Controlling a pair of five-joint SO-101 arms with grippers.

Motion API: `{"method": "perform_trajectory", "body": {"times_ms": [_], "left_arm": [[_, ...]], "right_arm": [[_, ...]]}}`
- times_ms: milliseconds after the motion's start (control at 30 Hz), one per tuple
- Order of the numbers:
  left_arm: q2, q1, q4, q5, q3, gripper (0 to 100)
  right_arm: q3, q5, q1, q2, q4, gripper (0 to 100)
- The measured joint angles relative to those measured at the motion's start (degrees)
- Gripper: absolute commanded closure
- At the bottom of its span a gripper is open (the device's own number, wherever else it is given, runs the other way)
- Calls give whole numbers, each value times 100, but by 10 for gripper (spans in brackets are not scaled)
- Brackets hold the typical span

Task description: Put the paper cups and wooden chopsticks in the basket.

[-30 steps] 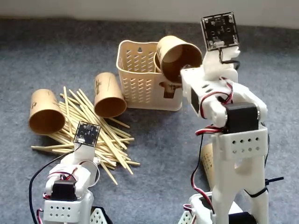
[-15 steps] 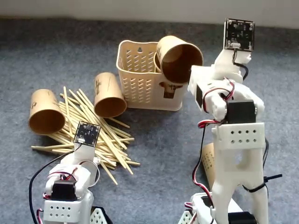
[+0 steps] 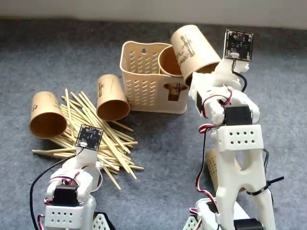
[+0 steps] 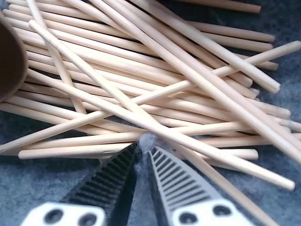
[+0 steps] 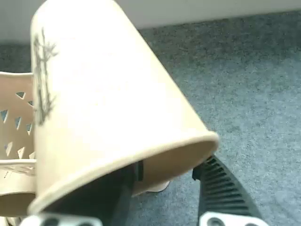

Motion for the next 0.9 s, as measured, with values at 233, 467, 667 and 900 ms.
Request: {"method": "perform_trajectory", "body": {"times_ms": [233,467,667,900], "left_arm": [[0,0,0,0,0,984],[0,0,0,0,0,984],[0,0,0,0,0,984],[0,0,0,0,0,984]], "right_arm": [[-44,0,-88,-176,0,821],[-44,0,-132,-879,0,821],[35,0,-378,-967,-26,821],[633,0,-624,-985,-835,821]]}}
